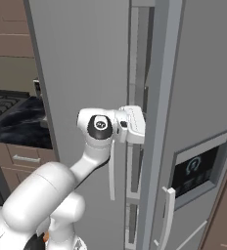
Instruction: Open the freezer door, pick up the ice cube tray from the freezer, and place it on the dining counter.
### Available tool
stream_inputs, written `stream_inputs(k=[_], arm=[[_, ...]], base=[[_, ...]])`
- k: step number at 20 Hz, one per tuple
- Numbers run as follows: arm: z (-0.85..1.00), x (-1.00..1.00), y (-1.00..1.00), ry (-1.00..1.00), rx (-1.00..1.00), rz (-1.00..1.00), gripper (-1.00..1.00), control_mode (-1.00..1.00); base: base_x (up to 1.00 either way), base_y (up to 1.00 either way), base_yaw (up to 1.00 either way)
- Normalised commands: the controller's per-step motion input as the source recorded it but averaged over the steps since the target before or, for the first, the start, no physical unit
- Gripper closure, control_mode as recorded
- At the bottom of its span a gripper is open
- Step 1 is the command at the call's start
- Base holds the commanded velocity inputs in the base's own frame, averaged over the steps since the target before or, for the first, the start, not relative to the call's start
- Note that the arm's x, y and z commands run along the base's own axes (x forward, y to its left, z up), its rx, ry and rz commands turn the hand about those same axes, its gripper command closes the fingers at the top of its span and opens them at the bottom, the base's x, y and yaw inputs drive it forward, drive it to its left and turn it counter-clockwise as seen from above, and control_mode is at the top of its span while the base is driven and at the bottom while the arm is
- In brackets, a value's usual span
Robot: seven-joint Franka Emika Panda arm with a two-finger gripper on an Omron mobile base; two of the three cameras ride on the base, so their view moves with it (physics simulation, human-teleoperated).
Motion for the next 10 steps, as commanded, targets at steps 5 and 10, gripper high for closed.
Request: stream_inputs(k=[5,10], arm=[[-0.02,-0.01,-0.28,0.00,0.00,-0.09,-1.00,-1.00],[0.00,-0.08,-0.37,0.00,0.00,-0.10,-1.00,-1.00]], base=[[0.00,0.00,0.00],[0.00,0.00,0.00]])
